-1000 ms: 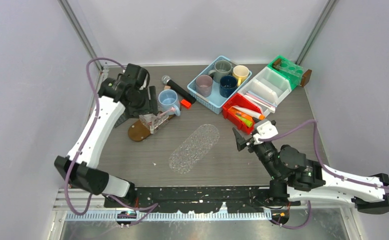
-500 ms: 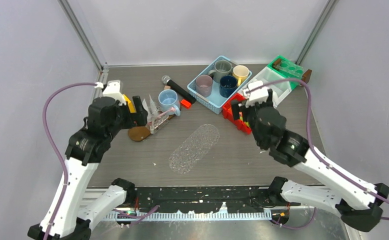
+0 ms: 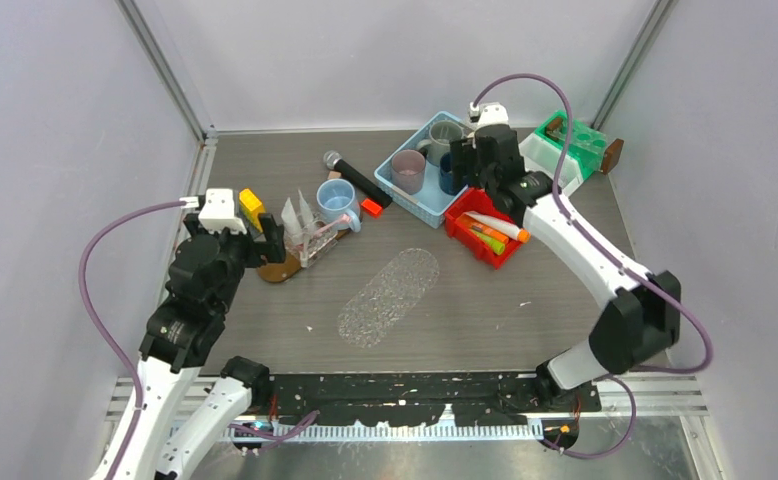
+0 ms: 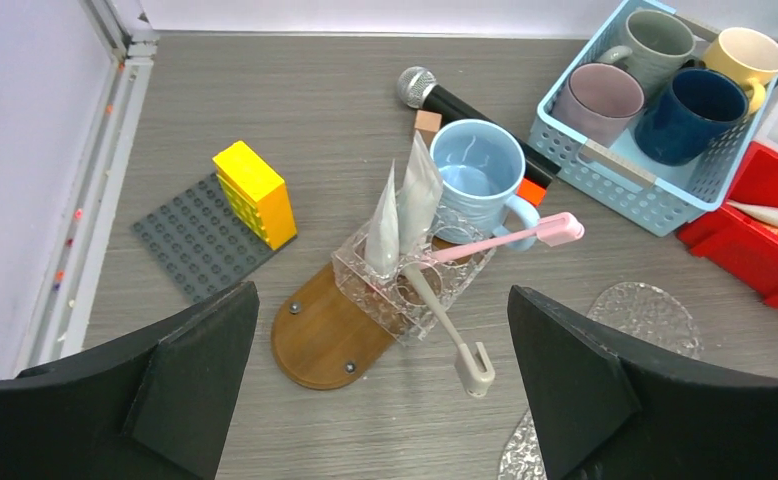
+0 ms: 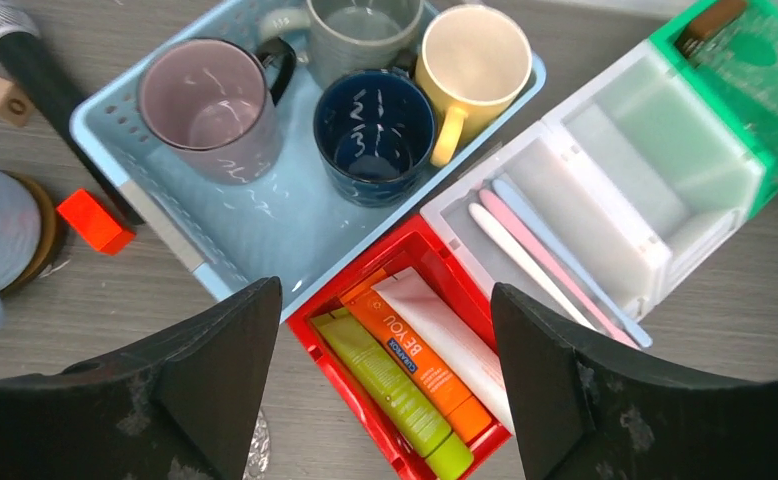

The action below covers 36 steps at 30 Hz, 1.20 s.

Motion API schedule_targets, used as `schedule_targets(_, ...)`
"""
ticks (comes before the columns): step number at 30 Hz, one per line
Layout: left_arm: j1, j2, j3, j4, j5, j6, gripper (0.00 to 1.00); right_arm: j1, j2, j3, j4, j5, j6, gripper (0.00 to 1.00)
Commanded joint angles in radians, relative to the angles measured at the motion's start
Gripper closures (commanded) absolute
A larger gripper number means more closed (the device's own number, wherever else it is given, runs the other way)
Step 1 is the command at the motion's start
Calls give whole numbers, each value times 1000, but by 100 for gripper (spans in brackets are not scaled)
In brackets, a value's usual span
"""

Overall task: Prepare toiletry sets of a toothbrush and toothpaste on the tray
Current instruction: Pick up the cup from the storage box.

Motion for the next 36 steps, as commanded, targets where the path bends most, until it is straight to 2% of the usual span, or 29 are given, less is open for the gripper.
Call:
schedule_targets(1, 5, -36, -25, 107, -55, 73, 1, -87, 111, 105, -6, -159, 66, 18)
schedule_targets(6, 5, -84, -112, 162, -82, 76, 3, -156, 271, 175, 26, -205, 84, 21)
schedule_targets(13, 6, -71, -134, 171, -120, 97, 4, -206, 461, 314, 41, -206, 75, 25)
schedule_targets(21, 6, -68, -157, 196, -135, 108, 6, -292, 575, 457, 54, -152, 154, 32)
schedule_targets(30, 6, -59, -163, 200, -144, 111, 6, -355, 723, 626, -12, -165, 264, 41)
schedule_targets(36, 7, -52, -166, 201, -148, 115, 6, -361, 786, 692, -22, -215, 287, 54)
